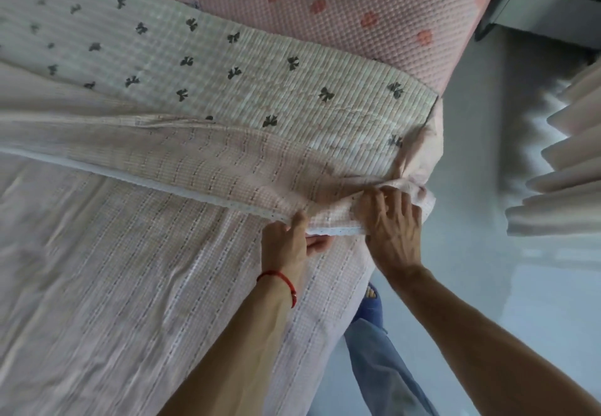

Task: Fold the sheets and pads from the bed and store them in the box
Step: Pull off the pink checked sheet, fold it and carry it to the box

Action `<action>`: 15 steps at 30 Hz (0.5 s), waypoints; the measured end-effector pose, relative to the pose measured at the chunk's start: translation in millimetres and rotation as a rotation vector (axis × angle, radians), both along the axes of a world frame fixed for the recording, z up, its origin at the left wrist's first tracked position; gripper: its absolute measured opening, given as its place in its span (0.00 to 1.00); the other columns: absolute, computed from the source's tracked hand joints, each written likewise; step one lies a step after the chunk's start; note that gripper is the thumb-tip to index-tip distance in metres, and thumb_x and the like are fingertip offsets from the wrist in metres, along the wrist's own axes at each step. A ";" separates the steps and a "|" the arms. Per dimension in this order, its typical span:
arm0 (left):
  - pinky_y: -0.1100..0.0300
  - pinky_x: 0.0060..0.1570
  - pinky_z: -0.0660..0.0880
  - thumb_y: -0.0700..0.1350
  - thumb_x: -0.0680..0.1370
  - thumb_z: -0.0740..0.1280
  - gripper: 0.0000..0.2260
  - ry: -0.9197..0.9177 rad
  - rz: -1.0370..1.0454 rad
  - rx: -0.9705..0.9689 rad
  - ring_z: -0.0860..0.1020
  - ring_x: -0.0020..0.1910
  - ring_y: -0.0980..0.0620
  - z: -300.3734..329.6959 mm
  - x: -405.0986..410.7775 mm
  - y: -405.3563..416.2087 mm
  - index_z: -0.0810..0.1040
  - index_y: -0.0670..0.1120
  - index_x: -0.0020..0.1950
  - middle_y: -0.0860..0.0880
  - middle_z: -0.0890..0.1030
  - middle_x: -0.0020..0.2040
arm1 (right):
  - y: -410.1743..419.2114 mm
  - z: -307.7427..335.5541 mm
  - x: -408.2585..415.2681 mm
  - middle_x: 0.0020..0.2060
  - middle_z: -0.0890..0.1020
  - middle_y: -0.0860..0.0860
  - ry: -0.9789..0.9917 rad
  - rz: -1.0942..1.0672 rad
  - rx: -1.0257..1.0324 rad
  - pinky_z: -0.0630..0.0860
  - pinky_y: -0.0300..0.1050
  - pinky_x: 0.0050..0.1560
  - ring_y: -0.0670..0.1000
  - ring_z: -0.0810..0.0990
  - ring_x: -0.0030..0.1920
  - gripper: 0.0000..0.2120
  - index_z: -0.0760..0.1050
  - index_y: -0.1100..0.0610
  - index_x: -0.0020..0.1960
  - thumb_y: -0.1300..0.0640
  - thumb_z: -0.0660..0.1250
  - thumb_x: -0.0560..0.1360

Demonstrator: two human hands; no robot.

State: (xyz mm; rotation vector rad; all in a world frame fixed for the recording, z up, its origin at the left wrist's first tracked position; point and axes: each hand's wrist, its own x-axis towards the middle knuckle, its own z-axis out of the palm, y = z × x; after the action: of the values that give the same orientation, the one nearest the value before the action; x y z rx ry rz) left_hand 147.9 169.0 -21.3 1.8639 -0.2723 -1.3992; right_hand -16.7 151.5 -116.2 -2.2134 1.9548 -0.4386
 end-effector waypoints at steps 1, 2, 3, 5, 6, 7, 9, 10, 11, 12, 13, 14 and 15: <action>0.48 0.42 0.82 0.42 0.84 0.63 0.14 0.017 0.001 -0.009 0.85 0.37 0.39 8.1 4.4 20.8 0.80 0.37 0.42 0.38 0.85 0.35 | 17.6 6.6 -3.1 0.54 0.75 0.60 -0.009 -0.020 -0.035 0.77 0.60 0.44 0.63 0.73 0.52 0.23 0.73 0.61 0.63 0.68 0.65 0.68; 0.50 0.41 0.83 0.42 0.84 0.63 0.13 0.033 0.005 -0.008 0.85 0.37 0.40 5.8 5.1 28.2 0.80 0.37 0.43 0.38 0.85 0.36 | 22.8 4.6 -10.4 0.53 0.76 0.61 -0.022 -0.025 -0.057 0.78 0.59 0.41 0.63 0.73 0.51 0.24 0.74 0.61 0.61 0.70 0.67 0.66; 0.50 0.41 0.83 0.42 0.84 0.64 0.13 0.051 0.003 -0.011 0.85 0.37 0.40 12.3 9.7 48.2 0.80 0.37 0.44 0.37 0.85 0.37 | 42.3 10.3 -14.2 0.52 0.76 0.61 -0.030 -0.024 -0.076 0.79 0.58 0.38 0.63 0.72 0.51 0.25 0.75 0.62 0.60 0.73 0.68 0.63; 0.52 0.40 0.84 0.41 0.83 0.64 0.11 0.070 -0.016 -0.016 0.85 0.38 0.40 17.0 18.8 79.8 0.80 0.35 0.47 0.37 0.85 0.38 | 77.3 16.7 -21.6 0.49 0.77 0.60 -0.023 0.002 -0.063 0.79 0.54 0.32 0.63 0.74 0.48 0.25 0.76 0.61 0.55 0.76 0.71 0.60; 0.52 0.40 0.85 0.41 0.83 0.64 0.12 0.072 -0.034 -0.012 0.86 0.39 0.39 22.0 26.3 99.0 0.80 0.34 0.48 0.36 0.85 0.39 | 99.6 21.9 -23.4 0.48 0.78 0.60 -0.013 0.025 -0.042 0.78 0.53 0.29 0.63 0.76 0.47 0.25 0.77 0.60 0.52 0.76 0.73 0.59; 0.51 0.41 0.85 0.42 0.83 0.64 0.13 0.079 -0.055 0.002 0.86 0.40 0.38 24.5 34.5 118.6 0.81 0.33 0.49 0.36 0.85 0.40 | 122.7 27.1 -23.9 0.47 0.78 0.59 -0.017 0.046 0.000 0.77 0.51 0.25 0.62 0.77 0.45 0.24 0.77 0.60 0.50 0.76 0.75 0.57; 0.49 0.42 0.85 0.42 0.83 0.65 0.13 0.080 -0.100 0.039 0.86 0.41 0.37 36.5 53.6 159.9 0.81 0.32 0.49 0.35 0.85 0.41 | 171.2 41.3 -21.6 0.47 0.79 0.58 -0.036 0.098 0.050 0.75 0.49 0.22 0.62 0.79 0.44 0.25 0.78 0.60 0.48 0.74 0.79 0.55; 0.48 0.42 0.84 0.42 0.83 0.65 0.13 0.075 -0.128 0.054 0.85 0.40 0.37 45.9 65.9 181.4 0.80 0.32 0.49 0.35 0.85 0.40 | 196.3 52.2 -16.2 0.48 0.79 0.57 -0.051 0.118 0.072 0.75 0.50 0.21 0.62 0.79 0.44 0.25 0.79 0.60 0.48 0.74 0.80 0.55; 0.49 0.40 0.84 0.42 0.83 0.65 0.12 0.067 -0.156 0.066 0.85 0.38 0.39 58.6 79.5 205.3 0.80 0.33 0.48 0.35 0.85 0.40 | 225.3 67.6 -8.9 0.48 0.80 0.57 -0.061 0.128 0.082 0.75 0.50 0.21 0.62 0.80 0.44 0.24 0.80 0.60 0.47 0.73 0.80 0.55; 0.50 0.38 0.83 0.42 0.83 0.65 0.12 0.060 -0.168 0.081 0.84 0.35 0.41 60.8 90.9 220.5 0.79 0.34 0.48 0.35 0.84 0.39 | 245.4 74.2 -4.2 0.47 0.80 0.57 -0.072 0.142 0.083 0.75 0.51 0.21 0.62 0.80 0.43 0.23 0.81 0.59 0.47 0.73 0.80 0.55; 0.51 0.36 0.83 0.42 0.83 0.65 0.11 0.051 -0.188 0.092 0.84 0.33 0.43 68.9 104.3 239.2 0.78 0.33 0.49 0.35 0.83 0.39 | 270.6 85.5 3.7 0.47 0.81 0.57 -0.073 0.155 0.091 0.75 0.51 0.22 0.62 0.81 0.43 0.22 0.82 0.59 0.46 0.73 0.80 0.55; 0.53 0.34 0.82 0.42 0.84 0.65 0.12 0.031 -0.213 0.107 0.83 0.31 0.45 76.7 117.5 256.9 0.77 0.31 0.52 0.35 0.83 0.38 | 295.5 96.7 11.8 0.46 0.81 0.57 -0.075 0.159 0.091 0.76 0.50 0.22 0.61 0.82 0.43 0.22 0.82 0.58 0.45 0.72 0.81 0.54; 0.54 0.33 0.82 0.42 0.84 0.65 0.14 0.012 -0.241 0.121 0.83 0.30 0.46 82.6 129.0 272.2 0.77 0.29 0.55 0.36 0.83 0.37 | 318.0 103.5 18.5 0.46 0.81 0.57 -0.076 0.148 0.118 0.76 0.51 0.23 0.61 0.82 0.42 0.23 0.83 0.58 0.46 0.71 0.82 0.54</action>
State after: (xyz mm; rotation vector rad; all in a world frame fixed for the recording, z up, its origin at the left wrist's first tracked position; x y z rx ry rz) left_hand 276.9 441.2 61.3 1.9715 -0.4264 -1.6193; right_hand 1.8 469.5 -12.7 -2.2133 1.7189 -0.3711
